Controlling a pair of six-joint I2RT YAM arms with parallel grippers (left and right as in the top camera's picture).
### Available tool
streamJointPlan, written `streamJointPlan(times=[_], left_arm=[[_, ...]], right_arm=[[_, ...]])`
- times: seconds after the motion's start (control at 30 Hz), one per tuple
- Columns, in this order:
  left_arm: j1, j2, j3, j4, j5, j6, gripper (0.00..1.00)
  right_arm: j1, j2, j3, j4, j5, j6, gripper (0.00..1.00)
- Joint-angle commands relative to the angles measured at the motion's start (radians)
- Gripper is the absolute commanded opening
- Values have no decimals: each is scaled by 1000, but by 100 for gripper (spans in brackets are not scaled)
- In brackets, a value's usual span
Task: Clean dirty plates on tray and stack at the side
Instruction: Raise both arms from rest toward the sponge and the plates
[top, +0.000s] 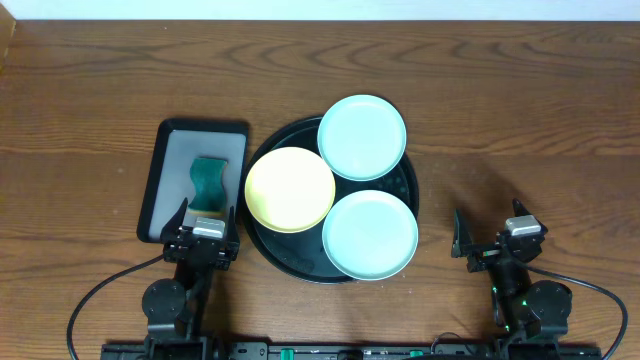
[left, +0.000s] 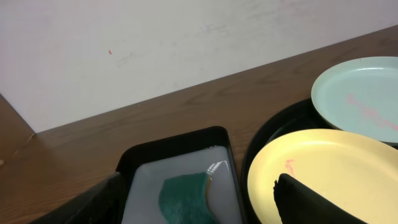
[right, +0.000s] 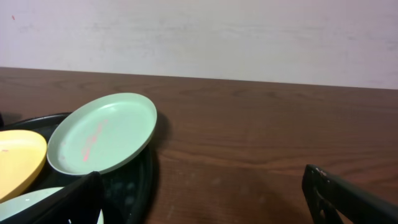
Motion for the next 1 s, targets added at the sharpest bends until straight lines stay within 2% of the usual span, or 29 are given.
streamJointPlan(times=[0.0,0.43,0.67,0.83,0.87,0.97], left_arm=[[3,13,-25,-19,-2,13,77],[3,12,-25,-19,-1,13,77],[3,12,-25,-15,24,12,77],[3,12,-5,-11,29,-54,77],[3,13,30,-11,29,-99,77],[3,16,92,-26,29,-120,77]], right_arm=[[8,0,-2,-2,-4,8,99],[7,0,-2,0,-2,7,99],[7,0,-2,76,0,8,99],[7,0,12,117,-1,8,99],[6,1,27,116,1,8,99],[6,17,66,113,12,8,99]])
